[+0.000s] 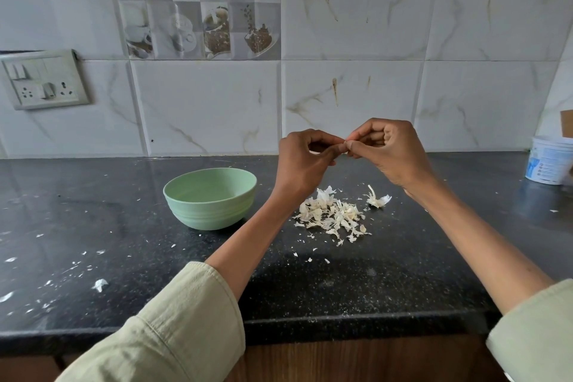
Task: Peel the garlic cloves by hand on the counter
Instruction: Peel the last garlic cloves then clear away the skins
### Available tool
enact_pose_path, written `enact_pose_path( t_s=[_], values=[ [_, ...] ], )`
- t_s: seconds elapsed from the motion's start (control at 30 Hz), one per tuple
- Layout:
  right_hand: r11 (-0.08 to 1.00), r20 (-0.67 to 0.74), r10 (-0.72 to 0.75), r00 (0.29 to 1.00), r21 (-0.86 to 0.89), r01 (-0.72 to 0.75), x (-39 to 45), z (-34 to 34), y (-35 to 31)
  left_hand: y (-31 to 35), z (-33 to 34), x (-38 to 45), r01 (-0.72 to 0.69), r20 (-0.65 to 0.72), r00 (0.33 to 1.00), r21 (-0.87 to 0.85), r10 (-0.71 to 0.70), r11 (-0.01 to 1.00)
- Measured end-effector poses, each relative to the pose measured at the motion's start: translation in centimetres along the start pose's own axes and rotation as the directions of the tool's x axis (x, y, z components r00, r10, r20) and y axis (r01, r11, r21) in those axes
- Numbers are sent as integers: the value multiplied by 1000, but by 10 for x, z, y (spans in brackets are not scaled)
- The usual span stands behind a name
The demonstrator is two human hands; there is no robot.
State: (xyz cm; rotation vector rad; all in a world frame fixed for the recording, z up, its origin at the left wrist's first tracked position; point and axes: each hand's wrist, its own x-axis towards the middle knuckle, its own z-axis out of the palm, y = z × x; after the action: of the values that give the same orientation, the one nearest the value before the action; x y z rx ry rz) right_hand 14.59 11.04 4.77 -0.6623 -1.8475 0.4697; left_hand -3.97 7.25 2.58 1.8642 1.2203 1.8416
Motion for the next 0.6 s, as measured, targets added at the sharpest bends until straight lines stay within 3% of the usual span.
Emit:
enact_pose_path(
  t_s=[0.27, 0.6],
  values=[
    [999, -55, -17, 998, -49, 14, -1, 3, 0, 4, 3, -4, 14, -16, 1000, -7, -14, 1000],
    [987, -94, -93, 991, -138, 80, -3, 11, -1, -1, 12, -8, 153, -17, 987, -255, -162, 955]
  ],
)
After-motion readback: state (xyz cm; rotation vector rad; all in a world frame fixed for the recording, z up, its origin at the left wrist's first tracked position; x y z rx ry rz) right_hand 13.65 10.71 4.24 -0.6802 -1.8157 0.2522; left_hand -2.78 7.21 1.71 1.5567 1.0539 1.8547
